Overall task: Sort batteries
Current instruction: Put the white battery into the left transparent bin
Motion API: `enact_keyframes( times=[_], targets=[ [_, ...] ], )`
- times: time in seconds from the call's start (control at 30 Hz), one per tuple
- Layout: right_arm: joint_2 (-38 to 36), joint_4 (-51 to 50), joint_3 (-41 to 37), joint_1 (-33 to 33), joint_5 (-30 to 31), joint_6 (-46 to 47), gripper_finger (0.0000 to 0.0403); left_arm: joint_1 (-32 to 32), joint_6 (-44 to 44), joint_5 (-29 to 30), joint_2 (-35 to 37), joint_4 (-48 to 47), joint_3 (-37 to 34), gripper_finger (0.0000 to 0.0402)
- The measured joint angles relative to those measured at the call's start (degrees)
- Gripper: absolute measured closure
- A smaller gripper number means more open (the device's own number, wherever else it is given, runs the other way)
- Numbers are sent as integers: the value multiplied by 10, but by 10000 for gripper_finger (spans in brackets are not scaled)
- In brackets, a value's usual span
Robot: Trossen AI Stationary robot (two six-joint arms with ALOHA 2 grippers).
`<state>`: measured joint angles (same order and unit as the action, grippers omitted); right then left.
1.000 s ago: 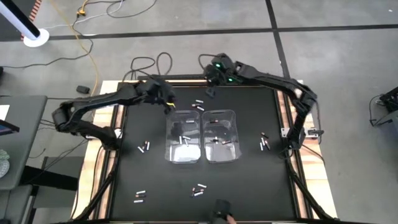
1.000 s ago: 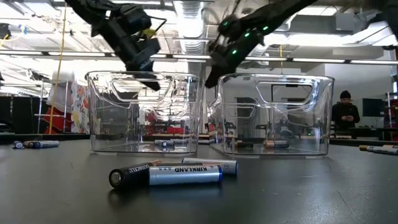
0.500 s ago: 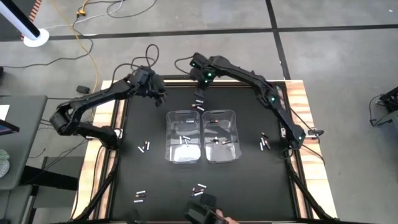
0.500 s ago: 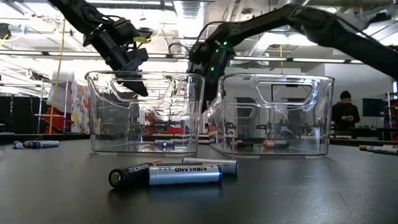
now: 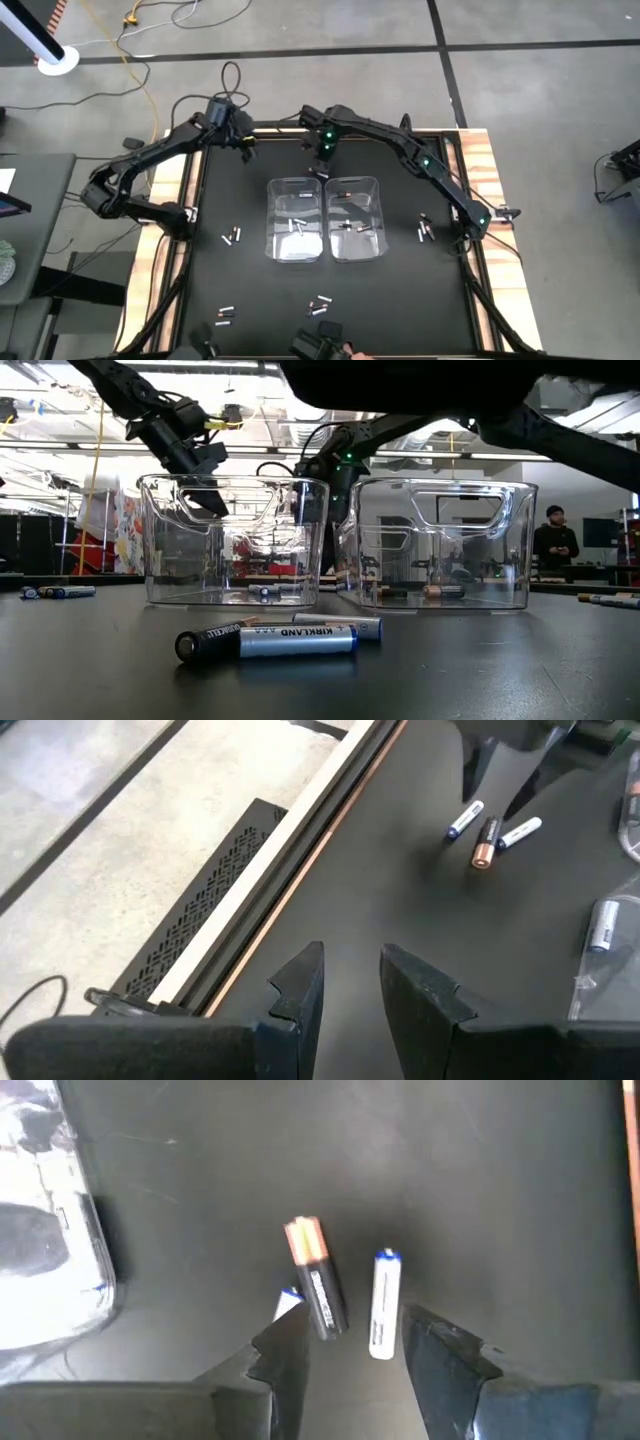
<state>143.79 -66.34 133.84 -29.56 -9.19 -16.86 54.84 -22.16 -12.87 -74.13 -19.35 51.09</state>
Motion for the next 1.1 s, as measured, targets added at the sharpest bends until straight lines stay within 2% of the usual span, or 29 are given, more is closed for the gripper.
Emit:
enact_keyframes(
  times=[0.27,0.4,0.57,1.1],
  targets=[
    [22,28,-1,-4,-2,1,244,9,-4,-6,0,0,0,307],
    [29,32,-1,-5,-30,3,248,9,-6,-6,0,-2,0,307],
    [33,37,-1,-1,-31,17,253,9,-5,-6,0,-2,0,307],
    [32,-41,0,-2,-13,5,283,9,2,-5,0,-2,1,307]
  ],
)
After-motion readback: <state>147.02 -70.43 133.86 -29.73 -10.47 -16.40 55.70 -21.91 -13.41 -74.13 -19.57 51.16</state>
